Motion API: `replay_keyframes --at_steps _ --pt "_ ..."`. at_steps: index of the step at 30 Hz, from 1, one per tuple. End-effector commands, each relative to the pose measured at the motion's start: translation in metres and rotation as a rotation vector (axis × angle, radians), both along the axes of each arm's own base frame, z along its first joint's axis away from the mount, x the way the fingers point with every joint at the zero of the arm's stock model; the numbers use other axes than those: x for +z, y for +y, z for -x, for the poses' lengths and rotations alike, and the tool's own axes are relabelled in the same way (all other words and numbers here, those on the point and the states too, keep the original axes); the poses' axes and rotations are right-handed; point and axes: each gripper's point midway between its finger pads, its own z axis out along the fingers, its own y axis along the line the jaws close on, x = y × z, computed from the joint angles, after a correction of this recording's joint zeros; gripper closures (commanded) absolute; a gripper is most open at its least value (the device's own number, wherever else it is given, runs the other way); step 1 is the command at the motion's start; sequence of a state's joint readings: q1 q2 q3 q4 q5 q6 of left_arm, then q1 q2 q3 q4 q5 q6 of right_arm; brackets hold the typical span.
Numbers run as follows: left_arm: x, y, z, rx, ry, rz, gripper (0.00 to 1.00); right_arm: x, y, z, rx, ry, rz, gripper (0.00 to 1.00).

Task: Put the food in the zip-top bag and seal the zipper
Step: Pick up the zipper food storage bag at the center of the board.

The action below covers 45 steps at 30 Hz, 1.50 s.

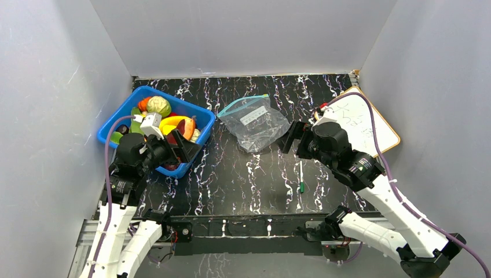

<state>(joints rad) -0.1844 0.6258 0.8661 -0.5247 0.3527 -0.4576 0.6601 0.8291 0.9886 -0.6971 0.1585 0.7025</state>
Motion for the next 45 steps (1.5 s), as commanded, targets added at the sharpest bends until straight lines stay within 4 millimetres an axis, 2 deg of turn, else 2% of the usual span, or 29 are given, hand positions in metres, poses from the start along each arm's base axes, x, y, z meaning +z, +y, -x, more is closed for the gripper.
replay_keyframes --at_steps 1,6,11,14,17,23,27,31,32,36,41,45 --pt "-0.001 0.001 0.002 0.008 0.006 0.006 0.02 0.014 0.007 -0.006 -0.011 -0.045 -0.061 0.02" --pt "-0.004 0.003 0.002 0.015 0.012 -0.002 0.02 0.012 0.012 -0.010 -0.011 -0.037 -0.080 0.02" --pt "-0.006 0.003 0.003 0.007 0.008 -0.012 0.02 0.004 0.018 -0.022 -0.042 -0.019 -0.081 0.05" --pt "-0.010 0.003 0.003 0.007 -0.004 -0.010 0.02 -0.002 0.022 -0.035 -0.053 -0.021 -0.040 0.12" --pt "-0.013 0.005 0.003 0.027 -0.017 0.006 0.02 -0.010 0.031 -0.051 -0.044 -0.017 0.012 0.25" --pt "-0.012 0.000 0.003 0.016 -0.015 0.044 0.02 -0.045 0.054 -0.086 -0.036 0.062 0.125 0.47" --pt "-0.014 0.003 0.002 0.043 -0.008 0.045 0.02 -0.061 0.064 -0.106 -0.091 0.116 0.131 0.52" --pt "-0.016 0.009 0.002 0.107 0.017 0.068 0.02 -0.075 0.084 -0.123 -0.051 0.112 0.137 0.51" --pt "-0.015 0.010 0.003 0.118 0.023 0.077 0.02 -0.079 0.079 -0.130 -0.068 0.109 0.193 0.51" --pt "-0.007 0.009 0.009 0.114 0.020 0.092 0.02 -0.090 0.038 -0.149 -0.265 0.151 0.426 0.51" --pt "-0.014 0.007 0.014 0.089 0.037 0.085 0.02 -0.107 0.031 -0.151 -0.356 0.177 0.428 0.51" --pt "-0.009 -0.009 0.022 -0.028 0.021 0.103 0.02 -0.122 0.032 -0.150 -0.405 0.212 0.367 0.50"
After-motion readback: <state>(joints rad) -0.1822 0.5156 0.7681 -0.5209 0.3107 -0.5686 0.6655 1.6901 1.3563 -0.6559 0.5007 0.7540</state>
